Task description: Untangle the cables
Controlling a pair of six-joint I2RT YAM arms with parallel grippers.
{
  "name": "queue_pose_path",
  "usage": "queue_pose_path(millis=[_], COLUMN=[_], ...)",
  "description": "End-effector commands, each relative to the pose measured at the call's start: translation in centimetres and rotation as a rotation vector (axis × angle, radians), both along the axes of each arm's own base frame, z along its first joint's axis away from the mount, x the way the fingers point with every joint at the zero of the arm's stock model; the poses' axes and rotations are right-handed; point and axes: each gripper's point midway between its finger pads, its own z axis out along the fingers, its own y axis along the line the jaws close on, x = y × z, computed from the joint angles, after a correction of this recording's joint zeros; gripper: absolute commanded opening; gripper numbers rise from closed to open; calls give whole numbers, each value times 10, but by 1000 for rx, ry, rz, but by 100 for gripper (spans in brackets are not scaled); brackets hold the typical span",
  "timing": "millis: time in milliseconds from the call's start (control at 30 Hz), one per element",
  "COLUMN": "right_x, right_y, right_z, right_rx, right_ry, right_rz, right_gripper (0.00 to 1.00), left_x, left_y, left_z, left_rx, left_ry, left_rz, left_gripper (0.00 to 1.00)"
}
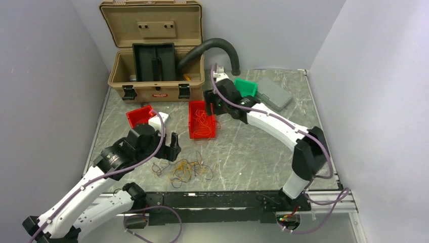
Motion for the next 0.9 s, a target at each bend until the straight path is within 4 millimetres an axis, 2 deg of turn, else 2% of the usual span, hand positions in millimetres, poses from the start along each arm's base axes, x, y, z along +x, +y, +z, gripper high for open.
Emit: queue_pose_path(millis=[0, 67, 100, 200, 300, 400, 500, 633, 867], right_x=[-3, -6, -7, -4, -5, -2, 3, 14, 19], right_y=[-35, -49, -58, -69, -64, -53, -45, -44, -45], right_z=[3, -5, -14, -20, -23, -20, -24, -41, -75], right_rx=[105, 154, 176, 333, 516, 750, 899, 970, 1069], right_ry=[4, 35, 59, 130, 194, 247, 293, 338, 412], right_rz=[-64, -91, -117, -202, -291, -370, -425, -517, -625], right_gripper=[67, 68, 70, 81, 84, 82, 80, 80, 76], left_x=[2, 2, 3, 4, 4, 5, 4, 3, 4], left_y=[-8, -10, -11, -12, -13, -14, -15, -13, -13], left_z=[4, 4, 4, 4, 4, 3, 2, 2, 2], left_rx=[-34, -37, -37, -37, -36, -39, -42, -42, -39], left_ry=[1, 4, 5, 8, 12, 16, 22, 19, 18], left_rz=[-15, -21, -22, -25, -24, -24, -26, -22, -23], left_gripper=[99, 100, 99, 99, 99, 99, 99, 99, 99])
